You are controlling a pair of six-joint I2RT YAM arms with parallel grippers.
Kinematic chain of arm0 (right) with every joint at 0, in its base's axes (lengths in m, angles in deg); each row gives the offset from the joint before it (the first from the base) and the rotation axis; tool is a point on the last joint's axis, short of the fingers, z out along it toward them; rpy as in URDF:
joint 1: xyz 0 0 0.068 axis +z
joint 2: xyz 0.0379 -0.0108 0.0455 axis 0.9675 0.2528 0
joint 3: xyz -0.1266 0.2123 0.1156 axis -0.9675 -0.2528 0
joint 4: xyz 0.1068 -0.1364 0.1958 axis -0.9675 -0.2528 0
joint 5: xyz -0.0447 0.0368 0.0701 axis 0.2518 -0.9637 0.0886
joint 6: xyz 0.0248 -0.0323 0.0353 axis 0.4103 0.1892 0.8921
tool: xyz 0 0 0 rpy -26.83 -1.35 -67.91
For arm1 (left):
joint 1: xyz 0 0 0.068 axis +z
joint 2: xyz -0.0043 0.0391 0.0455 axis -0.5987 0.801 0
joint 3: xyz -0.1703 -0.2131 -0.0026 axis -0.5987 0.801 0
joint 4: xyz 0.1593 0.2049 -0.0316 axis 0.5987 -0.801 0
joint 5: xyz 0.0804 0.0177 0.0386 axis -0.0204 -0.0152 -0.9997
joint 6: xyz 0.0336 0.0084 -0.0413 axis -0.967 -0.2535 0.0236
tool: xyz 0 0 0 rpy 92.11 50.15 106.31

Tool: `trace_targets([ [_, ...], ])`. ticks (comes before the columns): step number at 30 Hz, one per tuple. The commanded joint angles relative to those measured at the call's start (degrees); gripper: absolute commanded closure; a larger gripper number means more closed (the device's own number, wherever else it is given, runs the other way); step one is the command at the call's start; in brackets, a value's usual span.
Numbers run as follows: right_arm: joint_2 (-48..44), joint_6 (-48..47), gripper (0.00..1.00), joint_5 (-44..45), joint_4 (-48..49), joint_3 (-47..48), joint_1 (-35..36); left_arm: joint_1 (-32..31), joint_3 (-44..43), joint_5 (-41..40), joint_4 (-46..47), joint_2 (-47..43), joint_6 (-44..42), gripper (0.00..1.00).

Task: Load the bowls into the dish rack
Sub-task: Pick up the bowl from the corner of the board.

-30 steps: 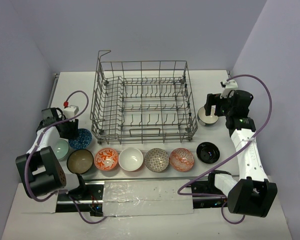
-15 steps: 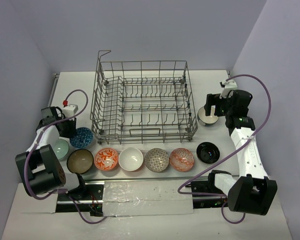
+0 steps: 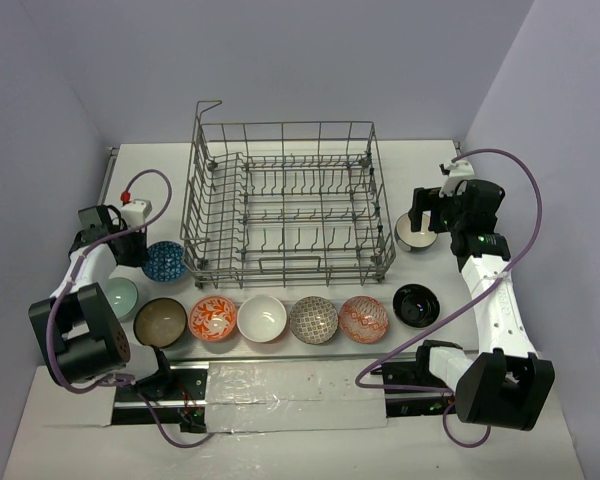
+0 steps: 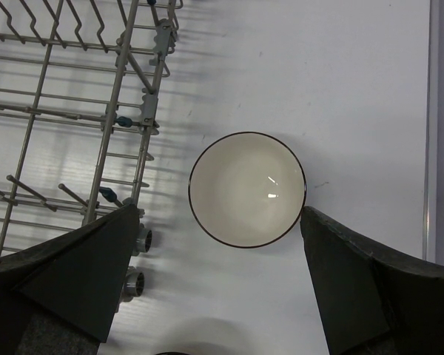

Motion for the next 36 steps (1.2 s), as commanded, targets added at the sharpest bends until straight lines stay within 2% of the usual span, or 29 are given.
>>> trace_targets([
  [1,0.29,-0.55,0.03,0.25,0.84,1.60,-0.39,0.18,-1.64,0.15,1.45,1.09,-0.23,1.00],
  [9,0.73,-0.20,0.03,0.34,0.75,1.77,-0.39,0.45,-0.93,-3.44,5.75,-1.28,3.19,1.00],
  [18,0.64,-0.02,0.05,-0.54,0.04,2.30,-0.48,1.41,-7.17,-5.12,2.68,-0.14,10.31,1.00],
  [27,0.20,-0.20,0.05,-1.86,-0.83,2.56,-0.92,1.59,-8.84,-4.86,1.63,-2.86,11.81,1.00],
  [30,-0.50,-0.37,0.00,-2.82,-0.40,2.04,-1.10,1.77,-10.24,-6.17,1.19,-4.26,12.08,1.00],
  [36,-5.76,-1.08,0.00,-6.25,2.59,-1.04,-1.36,2.03,-15.78,-8.28,-0.39,-8.22,15.06,1.00],
])
